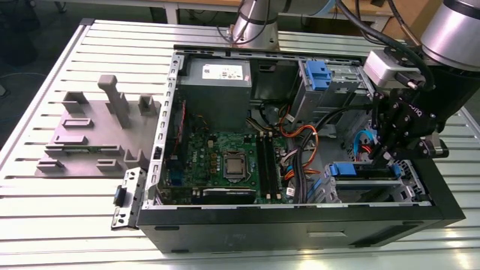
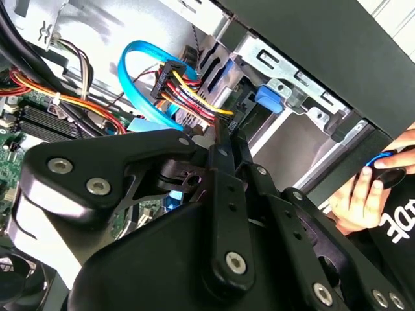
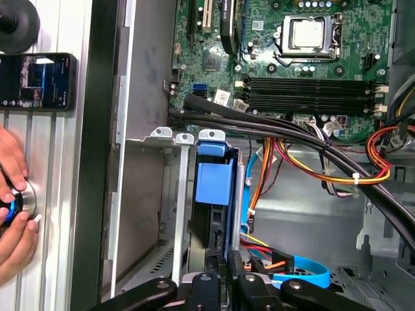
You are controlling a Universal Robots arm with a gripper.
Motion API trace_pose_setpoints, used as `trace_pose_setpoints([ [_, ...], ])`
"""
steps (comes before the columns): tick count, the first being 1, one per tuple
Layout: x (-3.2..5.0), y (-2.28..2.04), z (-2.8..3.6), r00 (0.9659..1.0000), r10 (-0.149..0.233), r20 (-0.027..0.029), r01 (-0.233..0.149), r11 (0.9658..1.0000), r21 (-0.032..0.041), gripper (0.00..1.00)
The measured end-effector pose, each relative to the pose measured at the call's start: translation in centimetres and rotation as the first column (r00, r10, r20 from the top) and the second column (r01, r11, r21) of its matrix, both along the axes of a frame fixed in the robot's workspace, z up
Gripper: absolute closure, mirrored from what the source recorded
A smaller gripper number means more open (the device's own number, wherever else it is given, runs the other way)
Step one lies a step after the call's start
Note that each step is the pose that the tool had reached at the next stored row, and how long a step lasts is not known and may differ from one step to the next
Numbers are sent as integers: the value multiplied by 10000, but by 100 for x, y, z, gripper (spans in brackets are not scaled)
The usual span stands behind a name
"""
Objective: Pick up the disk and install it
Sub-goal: 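Insert the first disk wire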
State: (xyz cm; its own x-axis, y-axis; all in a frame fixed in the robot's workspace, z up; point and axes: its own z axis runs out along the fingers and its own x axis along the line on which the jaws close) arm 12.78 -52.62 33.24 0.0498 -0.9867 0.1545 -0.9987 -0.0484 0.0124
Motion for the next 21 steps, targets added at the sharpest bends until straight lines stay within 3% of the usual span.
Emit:
trace_pose_setpoints([
  [5, -20, -5, 0, 10000, -4, 45, 4, 10000, 26, 83],
  [21, -21, -9, -2, 9999, -134, 50, 134, 9999, 26, 83],
])
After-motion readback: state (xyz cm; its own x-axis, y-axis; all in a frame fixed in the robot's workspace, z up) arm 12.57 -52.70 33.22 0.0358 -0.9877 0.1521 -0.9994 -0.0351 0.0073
